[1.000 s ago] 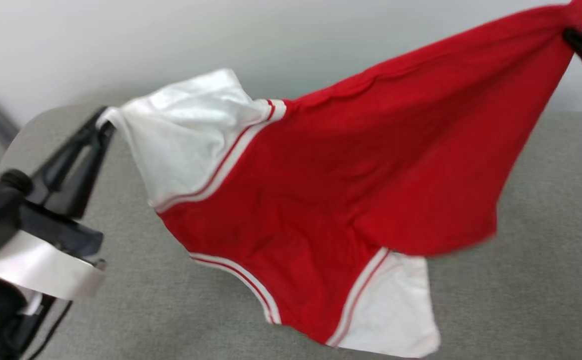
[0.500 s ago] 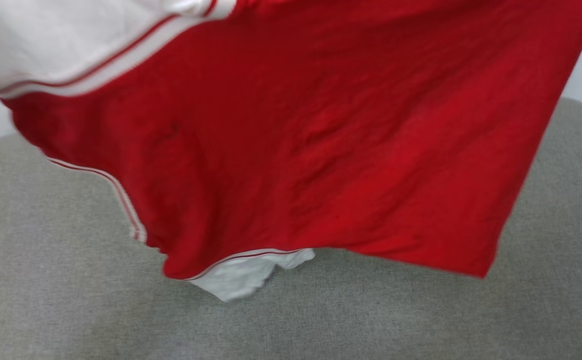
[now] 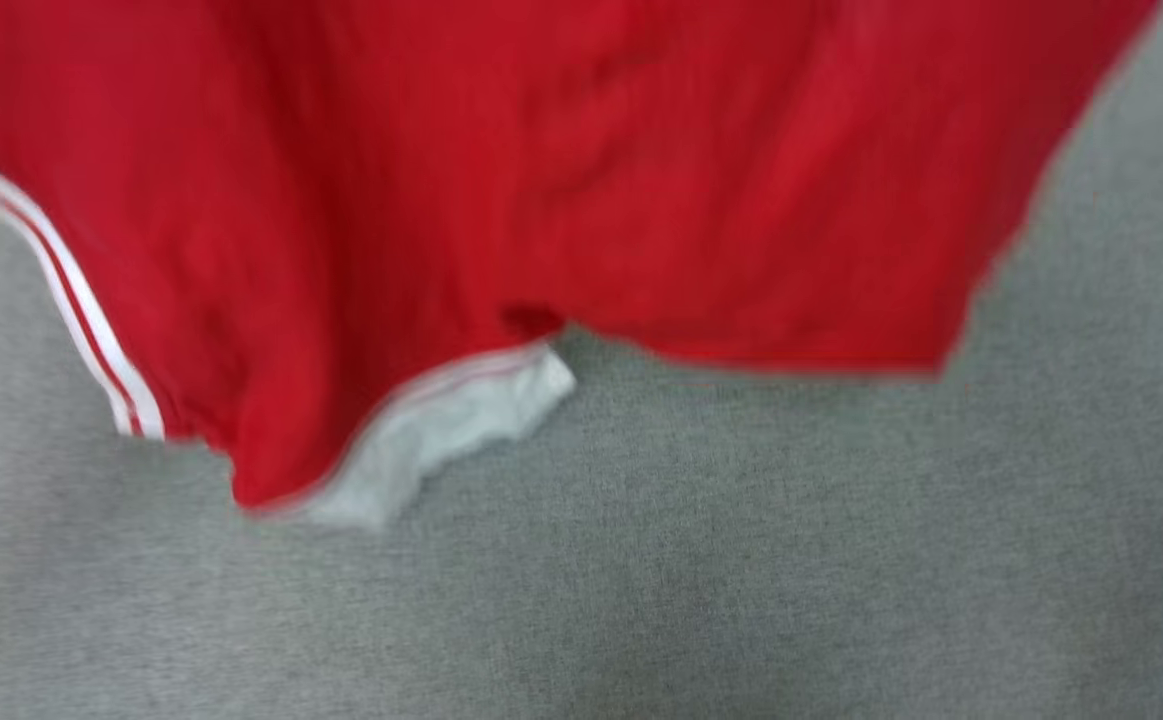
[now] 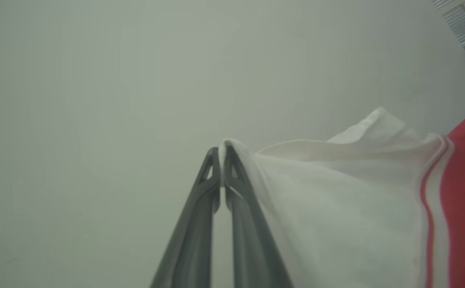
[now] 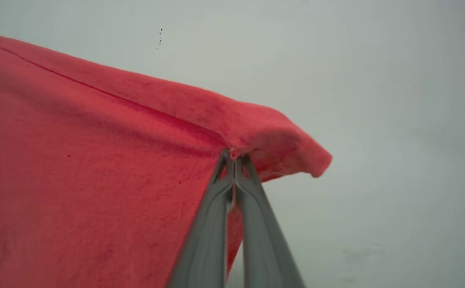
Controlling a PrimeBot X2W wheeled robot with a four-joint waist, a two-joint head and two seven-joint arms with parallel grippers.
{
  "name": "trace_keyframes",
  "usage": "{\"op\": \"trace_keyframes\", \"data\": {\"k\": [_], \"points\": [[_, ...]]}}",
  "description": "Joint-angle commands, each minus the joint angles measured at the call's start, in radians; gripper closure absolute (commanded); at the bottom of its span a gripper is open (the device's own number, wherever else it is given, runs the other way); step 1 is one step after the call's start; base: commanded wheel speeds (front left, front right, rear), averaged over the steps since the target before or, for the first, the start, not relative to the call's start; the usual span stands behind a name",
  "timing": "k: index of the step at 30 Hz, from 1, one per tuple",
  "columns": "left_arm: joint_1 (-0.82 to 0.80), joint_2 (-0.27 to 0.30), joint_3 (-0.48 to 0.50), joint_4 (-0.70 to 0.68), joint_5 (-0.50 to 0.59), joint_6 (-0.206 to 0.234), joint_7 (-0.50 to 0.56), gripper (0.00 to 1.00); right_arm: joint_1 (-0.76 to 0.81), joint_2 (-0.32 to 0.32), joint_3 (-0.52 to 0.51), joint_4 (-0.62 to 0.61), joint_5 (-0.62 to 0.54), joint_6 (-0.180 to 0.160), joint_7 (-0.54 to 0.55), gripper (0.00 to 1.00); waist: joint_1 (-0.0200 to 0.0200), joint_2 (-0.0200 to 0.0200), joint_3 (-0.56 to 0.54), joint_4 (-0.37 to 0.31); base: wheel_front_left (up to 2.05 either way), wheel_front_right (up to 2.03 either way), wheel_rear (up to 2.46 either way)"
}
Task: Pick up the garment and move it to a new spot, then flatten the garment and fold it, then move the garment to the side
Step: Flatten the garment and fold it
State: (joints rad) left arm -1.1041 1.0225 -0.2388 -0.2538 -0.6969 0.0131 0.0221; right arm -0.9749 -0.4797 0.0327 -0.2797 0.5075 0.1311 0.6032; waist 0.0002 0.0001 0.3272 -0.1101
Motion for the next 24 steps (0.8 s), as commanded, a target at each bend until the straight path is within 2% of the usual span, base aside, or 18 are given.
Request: {"op": "trace_keyframes", "data": {"k": [1,7,14,19,24], "points": [[-0.034,-0.009,-0.004,0.018,0.01,-0.007,-0.002,1.0,-0.029,0.007,0.001,0.014,-0.01,-0.001,-0.013,1.0,-0.0002,-0.0001,0.071,-0.018,0.0,0.0,0.0],[-0.369,-0.108,-0.097,0.25,0.094,-0.096,-0.002,1.0,-0.205,0.048,0.022,0.183,-0.067,-0.001,-0.131,1.0,-0.0002,-0.0001,0.187,-0.026,0.0,0.0,0.0],[-0.65,-0.217,-0.17,0.483,0.164,-0.13,-0.088,1.0,-0.4,0.107,0.019,0.378,-0.162,-0.001,-0.306,1.0,-0.0002,-0.0001,0.298,-0.012,0.0,0.0,0.0],[-0.689,-0.255,-0.236,0.604,0.165,-0.139,-0.154,1.0,-0.43,0.181,-0.017,0.52,-0.213,-0.001,-0.404,1.0,-0.0002,-0.0001,0.342,0.014,0.0,0.0,0.0],[-0.583,-0.262,-0.311,0.649,0.132,-0.143,-0.218,1.0,-0.336,0.215,0.0,0.596,-0.242,-0.001,-0.482,1.0,-0.0002,-0.0001,0.355,0.045,0.0,0.0,0.0]]}}
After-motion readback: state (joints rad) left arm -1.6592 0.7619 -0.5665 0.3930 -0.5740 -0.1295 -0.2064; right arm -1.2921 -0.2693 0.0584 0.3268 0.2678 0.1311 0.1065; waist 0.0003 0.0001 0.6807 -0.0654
